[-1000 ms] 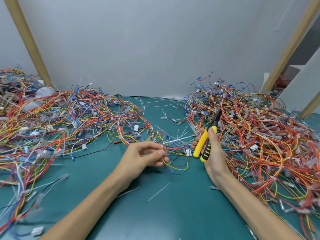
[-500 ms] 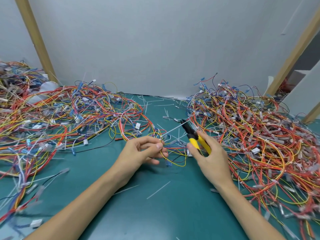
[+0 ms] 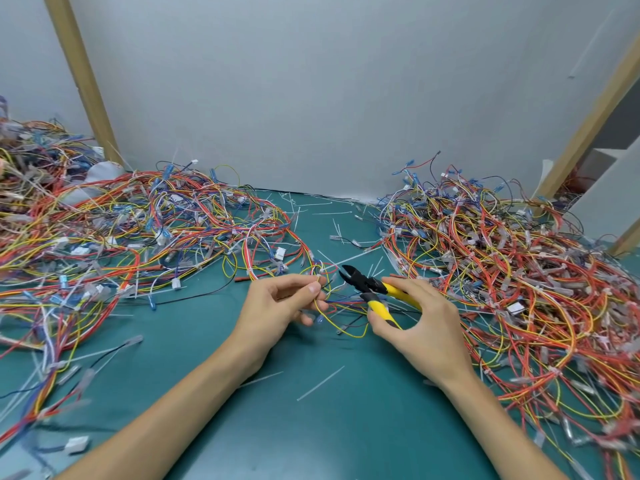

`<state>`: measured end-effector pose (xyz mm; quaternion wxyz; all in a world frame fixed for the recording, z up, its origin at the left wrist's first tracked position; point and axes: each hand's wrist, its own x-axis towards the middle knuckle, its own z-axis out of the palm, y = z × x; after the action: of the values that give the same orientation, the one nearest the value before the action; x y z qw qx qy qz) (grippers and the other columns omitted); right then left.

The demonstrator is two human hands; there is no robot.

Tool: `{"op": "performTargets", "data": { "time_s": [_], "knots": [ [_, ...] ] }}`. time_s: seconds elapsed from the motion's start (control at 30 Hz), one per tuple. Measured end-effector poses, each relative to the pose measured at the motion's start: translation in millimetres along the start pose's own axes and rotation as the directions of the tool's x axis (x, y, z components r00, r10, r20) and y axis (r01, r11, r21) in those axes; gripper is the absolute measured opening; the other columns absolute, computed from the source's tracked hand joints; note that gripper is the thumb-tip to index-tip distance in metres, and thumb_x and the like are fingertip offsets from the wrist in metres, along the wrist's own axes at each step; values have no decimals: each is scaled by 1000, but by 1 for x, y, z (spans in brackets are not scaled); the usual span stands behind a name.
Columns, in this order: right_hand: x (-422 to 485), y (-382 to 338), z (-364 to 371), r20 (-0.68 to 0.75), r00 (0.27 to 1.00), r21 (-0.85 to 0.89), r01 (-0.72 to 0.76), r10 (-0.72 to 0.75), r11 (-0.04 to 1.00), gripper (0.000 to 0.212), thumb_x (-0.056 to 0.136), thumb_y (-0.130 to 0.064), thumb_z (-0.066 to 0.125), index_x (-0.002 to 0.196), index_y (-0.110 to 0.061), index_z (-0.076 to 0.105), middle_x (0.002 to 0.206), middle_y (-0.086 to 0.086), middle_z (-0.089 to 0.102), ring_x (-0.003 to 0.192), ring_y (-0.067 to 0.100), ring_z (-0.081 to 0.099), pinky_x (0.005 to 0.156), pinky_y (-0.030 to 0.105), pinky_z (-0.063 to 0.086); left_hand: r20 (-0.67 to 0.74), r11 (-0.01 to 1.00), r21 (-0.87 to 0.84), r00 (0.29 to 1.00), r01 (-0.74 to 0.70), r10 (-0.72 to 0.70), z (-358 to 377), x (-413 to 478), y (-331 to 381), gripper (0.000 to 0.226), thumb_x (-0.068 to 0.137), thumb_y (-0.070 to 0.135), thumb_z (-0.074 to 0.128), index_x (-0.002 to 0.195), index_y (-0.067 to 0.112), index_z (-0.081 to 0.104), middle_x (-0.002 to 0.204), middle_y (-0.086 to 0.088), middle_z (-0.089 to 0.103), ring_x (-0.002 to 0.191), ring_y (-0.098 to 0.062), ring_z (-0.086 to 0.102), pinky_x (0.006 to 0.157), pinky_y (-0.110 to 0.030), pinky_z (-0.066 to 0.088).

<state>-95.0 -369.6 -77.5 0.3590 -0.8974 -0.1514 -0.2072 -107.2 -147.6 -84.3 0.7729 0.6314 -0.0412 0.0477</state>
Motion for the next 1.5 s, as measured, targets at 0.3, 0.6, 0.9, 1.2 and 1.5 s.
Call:
{"op": "performTargets", "data": {
  "time_s": [0.3, 0.6, 0.9, 1.2, 1.5],
  "knots": [
    [-3, -6, 2, 63, 997, 46, 43, -45, 998, 46, 69, -25, 86, 112, -25, 71, 106, -16, 66, 102, -8, 56, 89, 3, 34, 43, 998, 67, 999, -14, 11, 2, -1, -3, 14, 92, 2, 59, 100, -4, 69, 74, -6, 70, 67, -14, 69, 51, -18, 49],
    [-1, -4, -2, 87, 994, 58, 66, -71, 996, 47, 69, -23, 86, 112, -26, 70, 108, -16, 65, 106, -3, 57, 92, 6, 36, 42, 997, 70, 999, -13, 10, 2, -1, -3, 12, 92, 1, 60, 97, 0, 70, 74, -6, 70, 68, -14, 69, 51, -18, 49],
    [-2, -4, 0, 112, 989, 81, 90, -99, 993, 48, 70, -25, 86, 115, -27, 69, 109, -18, 64, 106, -2, 59, 93, 8, 38, 59, 995, 103, 998, -10, 4, 3, 0, -4, 12, 90, 0, 61, 99, -3, 69, 72, -6, 72, 67, -14, 69, 50, -19, 48],
    [-3, -1, 1, 156, 982, 106, 88, -104, 990, 46, 76, -32, 82, 120, -28, 68, 115, -19, 63, 110, -2, 57, 95, 8, 37, 72, 989, 147, 997, -17, 6, 3, 0, -4, 14, 91, 2, 61, 101, -4, 70, 74, -7, 73, 68, -12, 69, 51, -19, 48],
    [-4, -3, 2, 134, 986, 119, 80, -96, 990, 45, 74, -35, 80, 117, -31, 68, 111, -20, 63, 107, -2, 58, 92, 7, 38, 76, 990, 141, 997, -12, 1, 1, 1, -7, 12, 91, 2, 62, 98, 1, 71, 71, -3, 72, 67, -13, 68, 51, -19, 48]
  ]
}}
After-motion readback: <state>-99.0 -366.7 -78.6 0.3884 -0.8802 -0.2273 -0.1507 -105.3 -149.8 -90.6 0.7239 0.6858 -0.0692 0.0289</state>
